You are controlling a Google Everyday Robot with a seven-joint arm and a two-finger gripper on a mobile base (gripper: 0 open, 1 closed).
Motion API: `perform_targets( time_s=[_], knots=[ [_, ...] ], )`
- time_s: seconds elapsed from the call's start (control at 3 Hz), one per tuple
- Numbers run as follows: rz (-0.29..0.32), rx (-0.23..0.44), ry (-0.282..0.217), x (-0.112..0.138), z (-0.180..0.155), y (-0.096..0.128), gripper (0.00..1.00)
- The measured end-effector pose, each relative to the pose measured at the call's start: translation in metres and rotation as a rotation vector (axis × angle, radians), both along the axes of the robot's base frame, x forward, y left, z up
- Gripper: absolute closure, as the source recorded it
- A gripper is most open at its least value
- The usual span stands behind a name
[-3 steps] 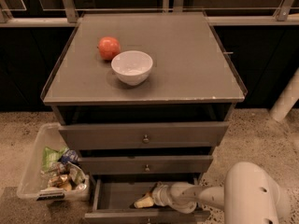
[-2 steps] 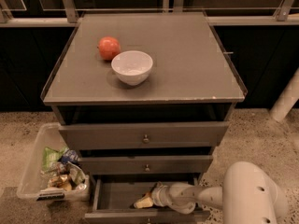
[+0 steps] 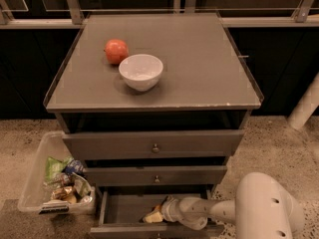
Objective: Pick orange from bottom drawer and place on counter
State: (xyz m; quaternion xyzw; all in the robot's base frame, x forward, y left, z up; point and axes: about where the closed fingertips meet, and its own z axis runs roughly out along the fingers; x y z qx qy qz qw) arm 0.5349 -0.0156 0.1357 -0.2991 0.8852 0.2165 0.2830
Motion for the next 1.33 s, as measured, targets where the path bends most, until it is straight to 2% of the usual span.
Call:
perform_targets(
  time_s=[0.67,1.0,1.33],
  knots=[
    [-0.007,-0.025,-0.014,-0.0037,-0.0035,-0.0006,0.00],
    [-0.007,-0.025,-0.014,-0.0037,-0.0035,-0.0006,0.18],
    [-0.007,-0.025,-0.014,-0.0038,-0.0036,-0.0005,0.43]
  ],
)
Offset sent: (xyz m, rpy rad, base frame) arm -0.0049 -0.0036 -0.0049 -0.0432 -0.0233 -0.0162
